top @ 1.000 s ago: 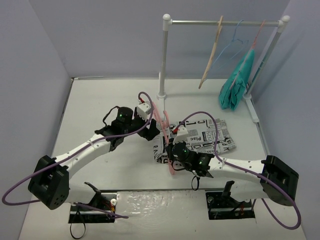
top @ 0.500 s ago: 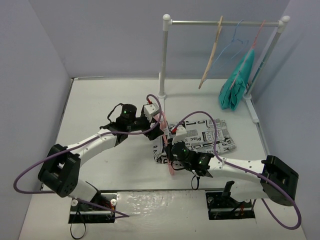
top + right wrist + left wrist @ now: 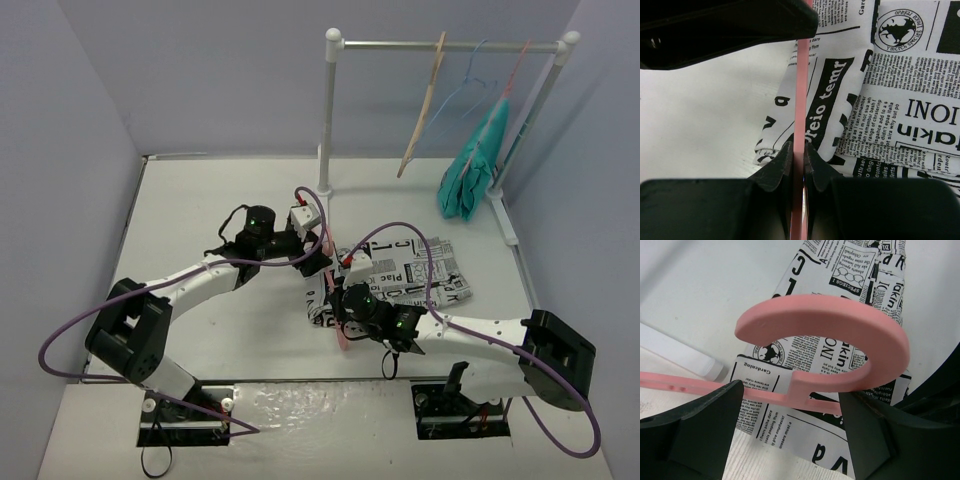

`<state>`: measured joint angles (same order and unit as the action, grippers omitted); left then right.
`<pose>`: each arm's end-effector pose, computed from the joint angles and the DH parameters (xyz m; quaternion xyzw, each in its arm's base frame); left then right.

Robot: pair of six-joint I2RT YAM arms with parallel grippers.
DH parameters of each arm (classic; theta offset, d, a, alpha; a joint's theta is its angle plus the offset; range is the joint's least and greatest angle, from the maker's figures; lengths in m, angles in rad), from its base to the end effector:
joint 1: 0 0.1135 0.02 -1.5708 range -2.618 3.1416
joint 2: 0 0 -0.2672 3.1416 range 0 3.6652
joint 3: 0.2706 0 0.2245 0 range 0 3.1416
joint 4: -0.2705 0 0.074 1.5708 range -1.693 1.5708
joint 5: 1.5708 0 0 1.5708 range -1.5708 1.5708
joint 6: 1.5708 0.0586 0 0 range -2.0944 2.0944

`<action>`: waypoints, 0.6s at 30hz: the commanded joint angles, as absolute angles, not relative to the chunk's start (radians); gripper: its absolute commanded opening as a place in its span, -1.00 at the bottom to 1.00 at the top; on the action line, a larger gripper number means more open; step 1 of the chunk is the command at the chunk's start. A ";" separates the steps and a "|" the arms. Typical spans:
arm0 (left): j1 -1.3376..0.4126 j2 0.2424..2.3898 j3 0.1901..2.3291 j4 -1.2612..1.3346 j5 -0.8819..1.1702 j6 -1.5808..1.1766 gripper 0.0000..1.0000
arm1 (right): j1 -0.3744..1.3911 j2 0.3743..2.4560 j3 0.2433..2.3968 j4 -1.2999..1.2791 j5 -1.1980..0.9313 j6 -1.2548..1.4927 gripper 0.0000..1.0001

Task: Place the trousers on the hanger

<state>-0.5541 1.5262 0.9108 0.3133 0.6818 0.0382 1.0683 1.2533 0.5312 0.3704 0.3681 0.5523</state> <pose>0.2641 -0.2069 0.2690 0.4111 0.6682 -0.4029 0.4714 0.1434 0.2172 0.2251 -0.1043 0.8061 0.3044 0.4967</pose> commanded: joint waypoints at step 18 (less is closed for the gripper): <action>-0.538 1.595 0.937 0.495 0.808 0.052 0.02 | 1.080 1.256 0.565 0.402 0.341 0.571 -1.00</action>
